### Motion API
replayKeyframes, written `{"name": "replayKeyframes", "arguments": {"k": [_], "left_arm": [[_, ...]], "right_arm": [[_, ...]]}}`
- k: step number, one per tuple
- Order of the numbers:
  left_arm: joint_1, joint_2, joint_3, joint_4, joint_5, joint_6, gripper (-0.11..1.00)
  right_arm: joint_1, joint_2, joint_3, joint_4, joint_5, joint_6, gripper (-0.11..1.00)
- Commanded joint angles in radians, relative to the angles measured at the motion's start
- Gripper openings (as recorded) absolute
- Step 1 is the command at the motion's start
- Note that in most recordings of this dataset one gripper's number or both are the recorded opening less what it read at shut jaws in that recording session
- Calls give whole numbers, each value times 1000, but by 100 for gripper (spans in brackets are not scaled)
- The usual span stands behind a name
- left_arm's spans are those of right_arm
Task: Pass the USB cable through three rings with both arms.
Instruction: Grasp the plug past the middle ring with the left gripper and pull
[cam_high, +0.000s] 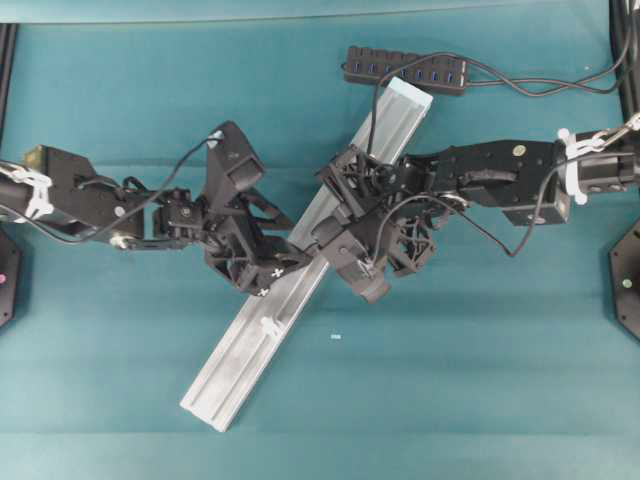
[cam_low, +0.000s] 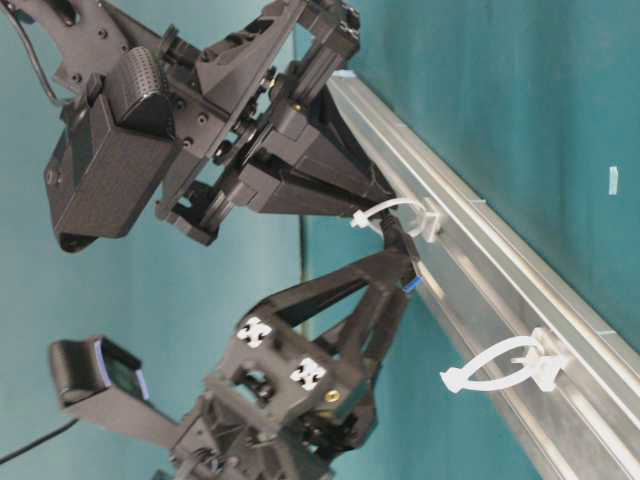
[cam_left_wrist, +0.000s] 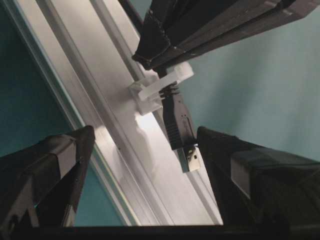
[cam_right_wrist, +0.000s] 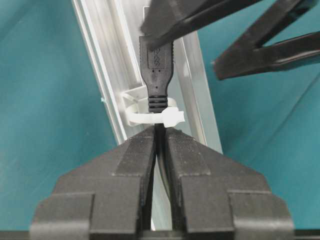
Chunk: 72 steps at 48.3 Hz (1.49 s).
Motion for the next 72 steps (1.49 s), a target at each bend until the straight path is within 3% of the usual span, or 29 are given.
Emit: {"name": "replayKeyframes", "arguments": {"k": [1, 29, 34, 42, 47, 72], "left_arm": [[-2, 9, -21, 3, -11, 6, 89], [-8, 29, -60, 2, -11, 9, 84], [-11, 31, -74, 2, -9, 2, 72], [-15, 31, -89, 2, -3, 0, 30], [-15, 29, -89, 2, -2, 0, 17], [-26, 23, -89, 3, -2, -6, 16]], "right_arm": [[2, -6, -6, 3, -8, 6, 9], [-3, -5, -5, 3, -9, 6, 9], [-3, -6, -5, 3, -8, 6, 9], [-3, -6, -3, 3, -5, 6, 9], [-3, -6, -3, 3, -5, 6, 9], [-3, -6, -3, 3, -2, 8, 9]]}}
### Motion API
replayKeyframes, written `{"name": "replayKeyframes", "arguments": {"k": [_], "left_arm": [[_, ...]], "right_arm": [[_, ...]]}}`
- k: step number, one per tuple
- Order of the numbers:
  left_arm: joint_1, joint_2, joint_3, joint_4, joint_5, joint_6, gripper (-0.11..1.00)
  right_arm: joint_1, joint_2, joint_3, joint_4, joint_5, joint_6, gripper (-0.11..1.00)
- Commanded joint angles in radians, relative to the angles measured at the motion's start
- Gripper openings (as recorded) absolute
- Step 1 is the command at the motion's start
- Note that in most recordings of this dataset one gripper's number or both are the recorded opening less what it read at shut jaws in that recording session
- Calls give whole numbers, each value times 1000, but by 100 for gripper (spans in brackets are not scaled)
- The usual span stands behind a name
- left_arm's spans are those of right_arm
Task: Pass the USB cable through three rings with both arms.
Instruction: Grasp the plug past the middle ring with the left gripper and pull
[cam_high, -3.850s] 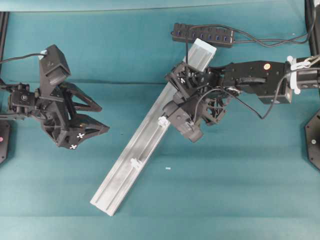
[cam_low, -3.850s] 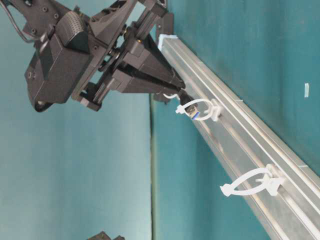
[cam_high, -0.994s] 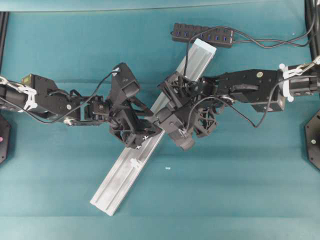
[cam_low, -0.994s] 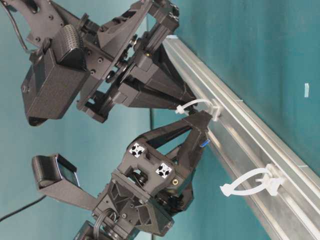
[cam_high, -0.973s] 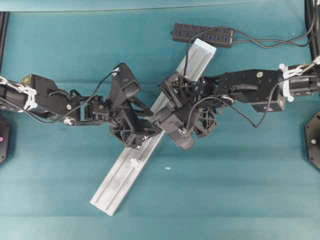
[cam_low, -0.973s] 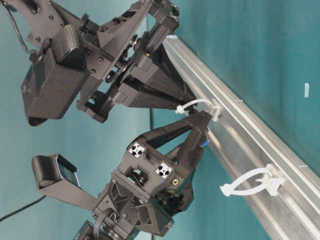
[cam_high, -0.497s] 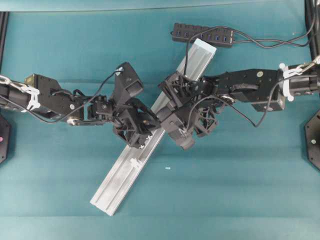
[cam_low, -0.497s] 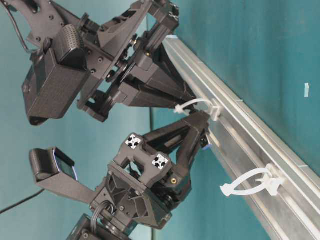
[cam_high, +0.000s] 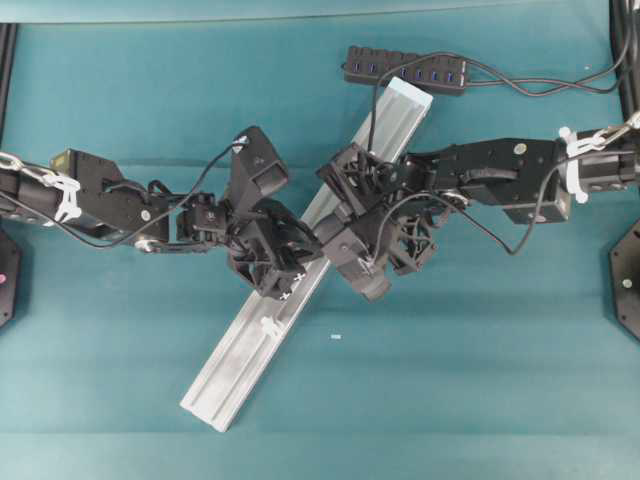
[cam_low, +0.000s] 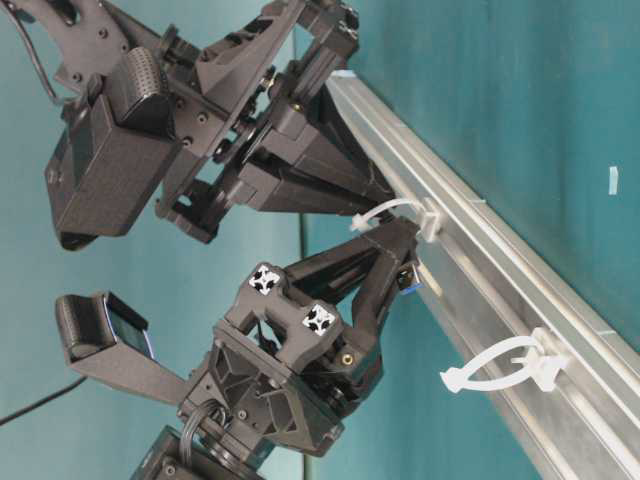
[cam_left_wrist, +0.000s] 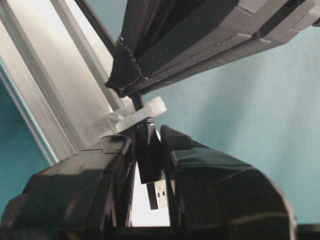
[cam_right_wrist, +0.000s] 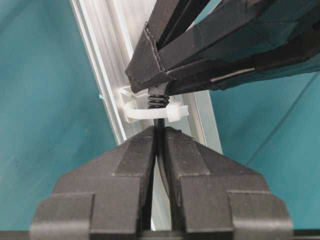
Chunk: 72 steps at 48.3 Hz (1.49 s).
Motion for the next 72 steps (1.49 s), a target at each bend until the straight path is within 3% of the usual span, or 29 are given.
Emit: {"name": "replayKeyframes", "arguments": {"k": [1, 11, 15, 23, 26, 38, 57, 72], "left_arm": [[-11, -21, -15, 2, -6, 0, 16], [-14, -23, -12, 2, 2, -12, 15], [-14, -25, -12, 2, 17, -34, 15], [-14, -44, -11, 3, 60, -89, 13], [-14, -55, -11, 2, 75, -106, 13], [-25, -109, 2, 2, 107, -129, 11], [-54, -216, 67, 2, 120, -278, 11], [-60, -252, 97, 2, 115, -321, 11]], "right_arm": [[2, -6, -6, 3, -3, 9, 9], [-3, -6, -5, 3, 31, 9, 13], [-2, -8, -5, 3, 46, 9, 29], [-2, -12, -5, 3, 46, 9, 76], [-2, -18, -5, 3, 44, 11, 85], [-3, -49, -5, 2, 29, 57, 82], [12, -78, -6, 2, 29, 173, 81], [66, -57, -20, 2, -20, 190, 80]]}}
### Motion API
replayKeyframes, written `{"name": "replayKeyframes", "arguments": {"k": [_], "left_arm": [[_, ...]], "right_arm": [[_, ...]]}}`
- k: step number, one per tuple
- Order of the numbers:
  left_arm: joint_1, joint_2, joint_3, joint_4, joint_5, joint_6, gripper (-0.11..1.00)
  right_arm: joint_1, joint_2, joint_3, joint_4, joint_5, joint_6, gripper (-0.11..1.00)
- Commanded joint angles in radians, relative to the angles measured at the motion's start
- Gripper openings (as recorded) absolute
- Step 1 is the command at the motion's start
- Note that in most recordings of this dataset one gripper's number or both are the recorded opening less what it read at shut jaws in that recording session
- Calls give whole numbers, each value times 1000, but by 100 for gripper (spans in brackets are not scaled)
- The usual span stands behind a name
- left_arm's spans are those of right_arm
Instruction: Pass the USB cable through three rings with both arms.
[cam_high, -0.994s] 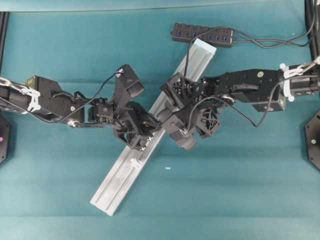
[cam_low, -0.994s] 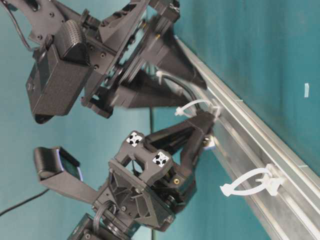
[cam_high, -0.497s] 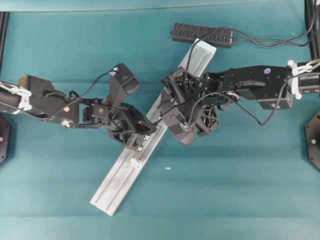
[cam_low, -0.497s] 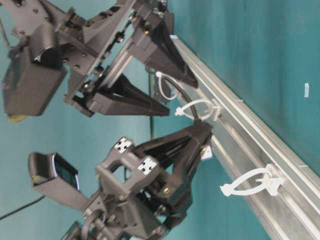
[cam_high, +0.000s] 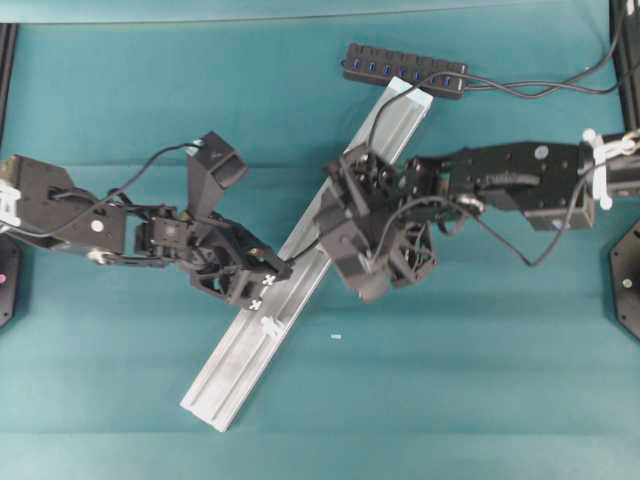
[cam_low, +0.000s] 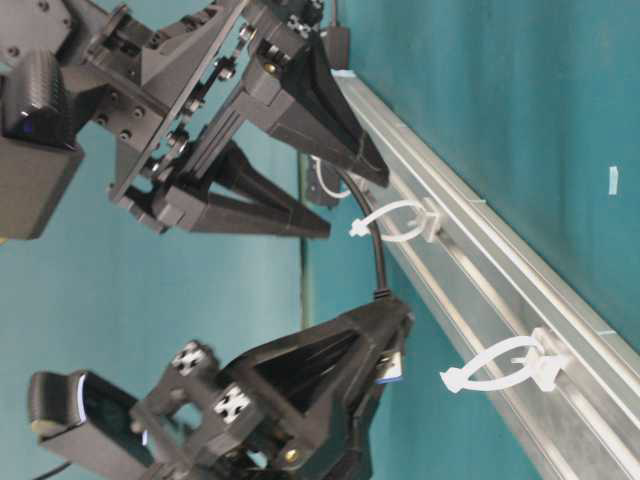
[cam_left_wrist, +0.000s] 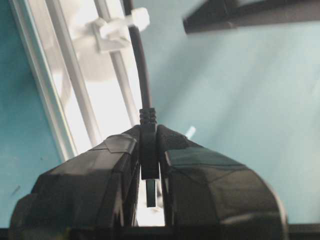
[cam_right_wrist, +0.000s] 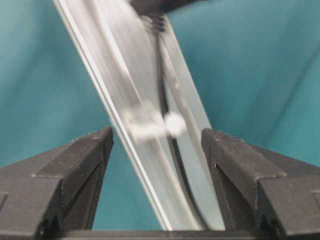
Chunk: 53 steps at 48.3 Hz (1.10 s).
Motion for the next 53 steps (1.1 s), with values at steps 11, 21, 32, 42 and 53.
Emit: {"name": "replayKeyframes", "arguments": {"k": [11, 21, 32, 42, 53], "left_arm": [[-2, -60, -21, 2, -14, 0, 11], [-2, -57, -26, 2, -14, 2, 11], [-3, -49, -26, 2, -14, 2, 11], [-6, -48, -25, 3, -14, 9, 11], [-18, -48, -23, 3, -20, 71, 11]], "right_arm": [[17, 43, -44, 3, -71, 14, 78], [26, 87, -64, 2, -71, 14, 78], [51, 101, -80, 2, -66, 11, 52], [52, 100, -86, 2, -69, 12, 7], [51, 107, -101, 0, -55, 11, 7]]}}
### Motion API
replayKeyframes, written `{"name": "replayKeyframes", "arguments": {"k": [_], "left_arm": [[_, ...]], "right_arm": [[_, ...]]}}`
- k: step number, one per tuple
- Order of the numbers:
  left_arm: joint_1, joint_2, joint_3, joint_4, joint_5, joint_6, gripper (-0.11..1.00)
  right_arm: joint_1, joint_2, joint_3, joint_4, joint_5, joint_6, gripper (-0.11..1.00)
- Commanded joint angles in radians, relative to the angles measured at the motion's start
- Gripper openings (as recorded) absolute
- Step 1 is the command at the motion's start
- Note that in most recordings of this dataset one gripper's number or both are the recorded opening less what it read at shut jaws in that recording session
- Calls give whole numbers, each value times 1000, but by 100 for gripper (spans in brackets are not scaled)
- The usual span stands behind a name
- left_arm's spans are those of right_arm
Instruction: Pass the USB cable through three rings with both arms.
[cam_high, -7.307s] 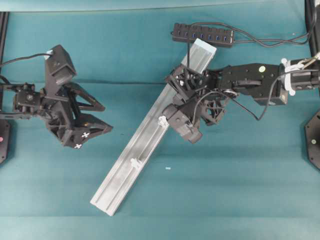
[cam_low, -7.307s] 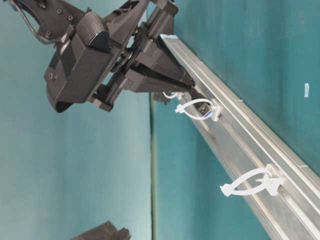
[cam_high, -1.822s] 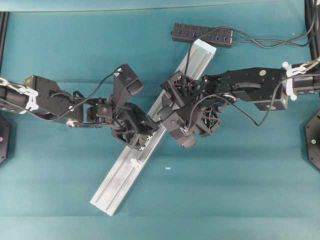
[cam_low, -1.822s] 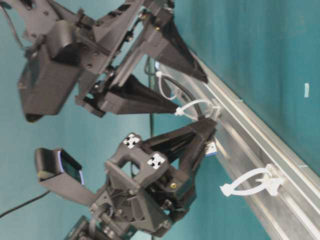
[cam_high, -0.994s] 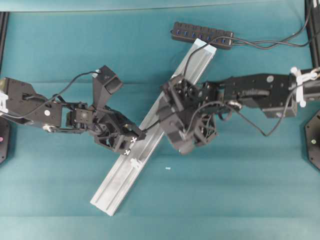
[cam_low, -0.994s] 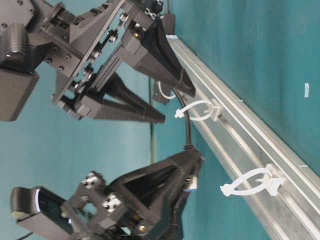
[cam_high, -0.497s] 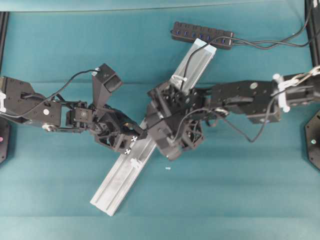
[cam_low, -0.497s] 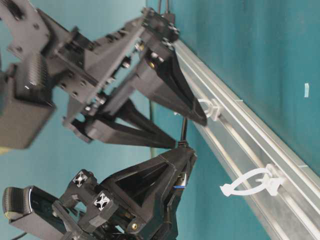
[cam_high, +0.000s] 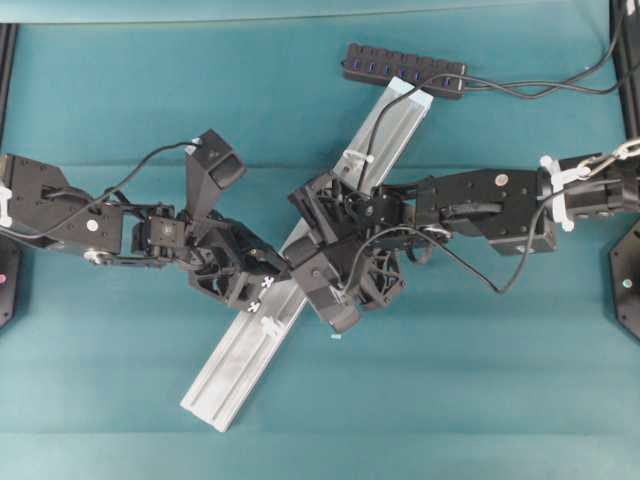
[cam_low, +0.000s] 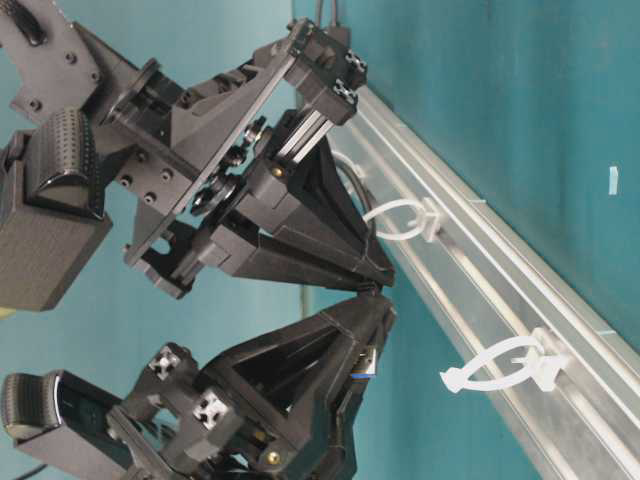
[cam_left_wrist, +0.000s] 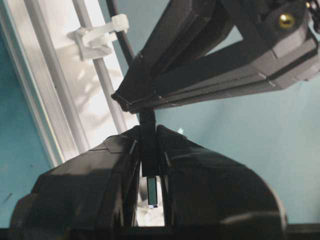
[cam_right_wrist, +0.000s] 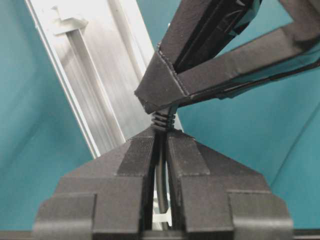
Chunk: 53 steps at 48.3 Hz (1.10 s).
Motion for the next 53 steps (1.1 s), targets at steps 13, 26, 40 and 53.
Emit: {"name": "replayKeyframes", "arguments": {"k": [13, 26, 40, 53], "left_arm": [[-25, -48, 2, 3, -32, 21, 12], [-51, -152, 28, 3, -15, 18, 81], [-101, -337, 91, 3, 166, 23, 85], [-127, -474, 149, 3, 249, 17, 85]], "right_arm": [[2, 23, -21, -32, 58, 5, 7], [3, 25, -21, -81, 97, -35, 7], [11, 29, -35, -89, 103, -84, 7], [32, 55, -77, -95, 153, -218, 7]]}}
